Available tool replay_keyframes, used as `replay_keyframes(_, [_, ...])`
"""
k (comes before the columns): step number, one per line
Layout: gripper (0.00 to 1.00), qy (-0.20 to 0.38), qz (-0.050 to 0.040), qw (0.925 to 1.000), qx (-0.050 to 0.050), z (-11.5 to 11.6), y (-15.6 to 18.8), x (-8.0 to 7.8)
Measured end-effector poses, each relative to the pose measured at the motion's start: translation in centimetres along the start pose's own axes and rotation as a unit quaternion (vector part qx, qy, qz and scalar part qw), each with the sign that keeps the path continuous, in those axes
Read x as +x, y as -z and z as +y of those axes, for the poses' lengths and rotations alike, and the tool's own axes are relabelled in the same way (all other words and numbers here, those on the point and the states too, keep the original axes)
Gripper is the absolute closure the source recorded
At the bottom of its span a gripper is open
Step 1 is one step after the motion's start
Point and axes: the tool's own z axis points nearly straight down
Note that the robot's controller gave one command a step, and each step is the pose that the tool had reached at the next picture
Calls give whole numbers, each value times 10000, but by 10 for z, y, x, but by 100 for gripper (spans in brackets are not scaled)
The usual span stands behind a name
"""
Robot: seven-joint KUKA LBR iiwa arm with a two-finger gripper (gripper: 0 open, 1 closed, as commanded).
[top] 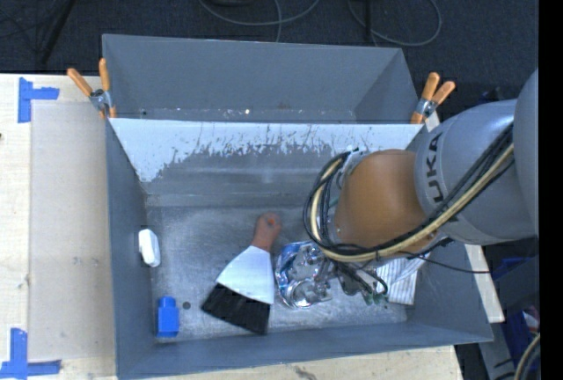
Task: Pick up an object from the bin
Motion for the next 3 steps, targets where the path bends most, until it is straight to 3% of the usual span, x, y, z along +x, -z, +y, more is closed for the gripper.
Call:
replay_keyframes(2, [100, -12, -2, 10000, -9, 0, 3, 3])
replay_keyframes(3, [100, -27, 105, 9999, -35, -4, 139, 1])
